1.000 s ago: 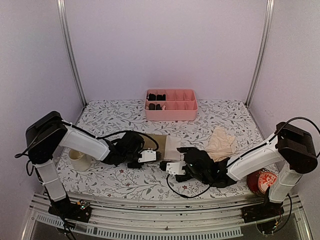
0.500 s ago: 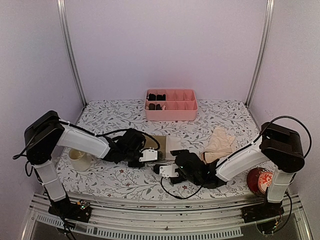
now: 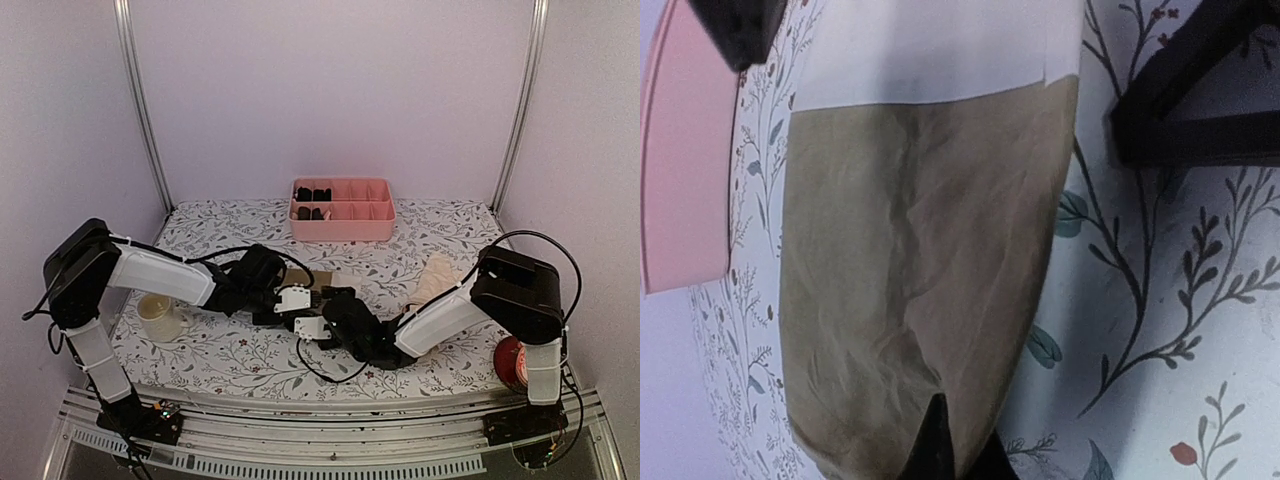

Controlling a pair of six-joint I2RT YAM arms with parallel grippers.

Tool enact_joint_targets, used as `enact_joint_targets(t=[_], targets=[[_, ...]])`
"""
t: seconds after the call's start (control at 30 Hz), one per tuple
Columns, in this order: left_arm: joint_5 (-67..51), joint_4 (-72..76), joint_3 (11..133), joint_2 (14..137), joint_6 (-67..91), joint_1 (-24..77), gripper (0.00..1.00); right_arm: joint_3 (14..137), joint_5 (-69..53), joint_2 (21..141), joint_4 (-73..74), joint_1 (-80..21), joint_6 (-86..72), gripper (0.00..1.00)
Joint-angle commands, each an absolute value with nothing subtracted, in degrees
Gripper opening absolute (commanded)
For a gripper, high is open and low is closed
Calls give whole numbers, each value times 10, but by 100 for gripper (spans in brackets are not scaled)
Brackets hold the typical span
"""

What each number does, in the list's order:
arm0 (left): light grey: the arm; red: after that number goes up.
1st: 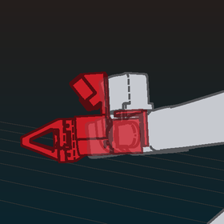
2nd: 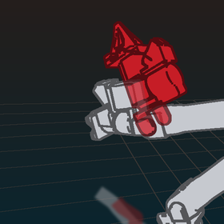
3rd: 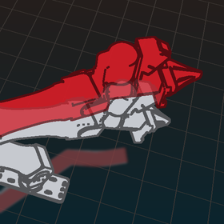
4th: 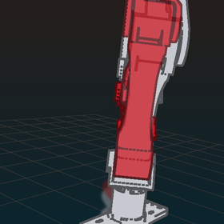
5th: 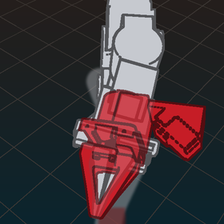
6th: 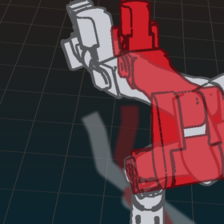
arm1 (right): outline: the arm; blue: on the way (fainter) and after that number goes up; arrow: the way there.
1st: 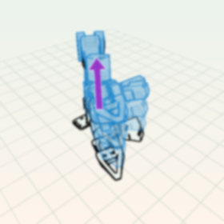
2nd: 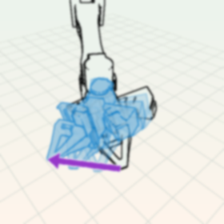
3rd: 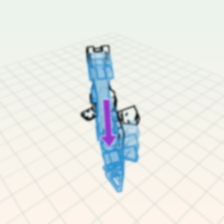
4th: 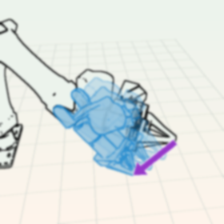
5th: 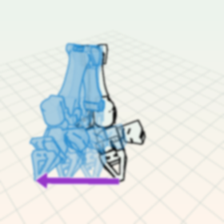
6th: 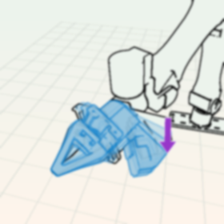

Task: Roll the underwear
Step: Pick up the underwear from the center of the board.

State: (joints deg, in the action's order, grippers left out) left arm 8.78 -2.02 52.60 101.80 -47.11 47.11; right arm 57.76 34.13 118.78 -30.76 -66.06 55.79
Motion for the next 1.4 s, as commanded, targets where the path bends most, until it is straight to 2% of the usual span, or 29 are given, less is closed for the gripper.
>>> enact_joint_targets(t=[0.0,0.13,0.27,0.37,0.5,0.57,0.63,0.77,0.87,0.97,1.37], targets=[[56,-27,526,991,-484,466,0,583,367,1249,-288,-639,588,91],[47,-28,510,980,-494,457,0,544,358,1221,-290,-615,576,85],[40,-28,495,978,-502,454,0,492,293,1168,-269,-615,558,66],[33,-26,486,978,-505,452,0,475,245,1133,-241,-623,520,56],[27,-20,471,979,-510,451,0,470,230,1116,-226,-630,486,41],[24,-18,464,977,-511,451,0,470,230,1118,-221,-630,477,29],[21,-15,458,971,-512,450,0,468,229,1119,-218,-631,470,25],[17,-16,457,965,-512,447,0,470,232,1122,-212,-634,465,27],[14,-21,465,964,-507,446,0,476,239,1128,-212,-640,470,55],[10,-27,476,964,-504,445,0,487,235,1137,-212,-646,477,66],[0,-47,500,963,-497,443,0,577,226,1215,-201,-677,486,69]])
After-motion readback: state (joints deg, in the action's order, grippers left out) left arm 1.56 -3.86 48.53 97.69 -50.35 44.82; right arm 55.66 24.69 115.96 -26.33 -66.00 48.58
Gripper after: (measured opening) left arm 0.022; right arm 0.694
